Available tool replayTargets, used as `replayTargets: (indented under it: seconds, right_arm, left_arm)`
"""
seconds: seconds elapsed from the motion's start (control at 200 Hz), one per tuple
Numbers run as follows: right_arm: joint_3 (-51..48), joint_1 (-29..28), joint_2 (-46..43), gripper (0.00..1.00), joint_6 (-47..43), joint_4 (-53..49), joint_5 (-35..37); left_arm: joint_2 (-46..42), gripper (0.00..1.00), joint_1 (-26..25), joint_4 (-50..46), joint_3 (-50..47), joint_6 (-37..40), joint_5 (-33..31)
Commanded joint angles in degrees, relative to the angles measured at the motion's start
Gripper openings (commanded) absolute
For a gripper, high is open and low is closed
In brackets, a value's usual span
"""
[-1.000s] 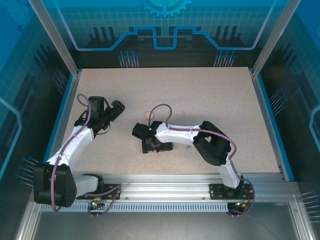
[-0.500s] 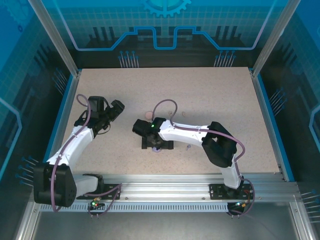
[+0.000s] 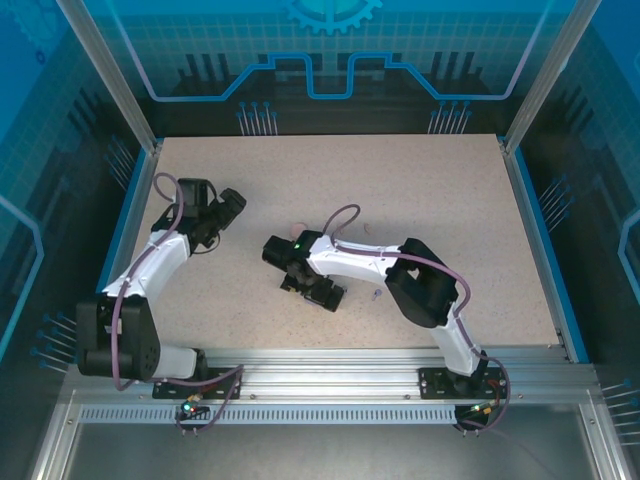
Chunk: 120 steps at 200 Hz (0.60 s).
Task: Insert wireless bluetooth earbuds into charging case
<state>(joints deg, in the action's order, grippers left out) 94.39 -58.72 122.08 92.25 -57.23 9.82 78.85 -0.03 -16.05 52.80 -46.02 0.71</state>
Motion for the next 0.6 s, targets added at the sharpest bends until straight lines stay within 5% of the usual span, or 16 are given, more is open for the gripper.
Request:
replayTargets:
  seconds: [0.0, 0.595]
  right_arm:
    - [2.0, 0.4, 0.3, 0.95, 4.7, -3.8, 0.5]
    - [2.0, 2.0, 2.8, 0.8, 3.2, -0.1, 0.1]
  left_arm:
    - [0.2, 0.99, 1.0, 0.1, 1.7, 1.4, 0.1]
    - [-0.5, 0.99, 1.5, 1.0, 2.0, 0.1, 2.1]
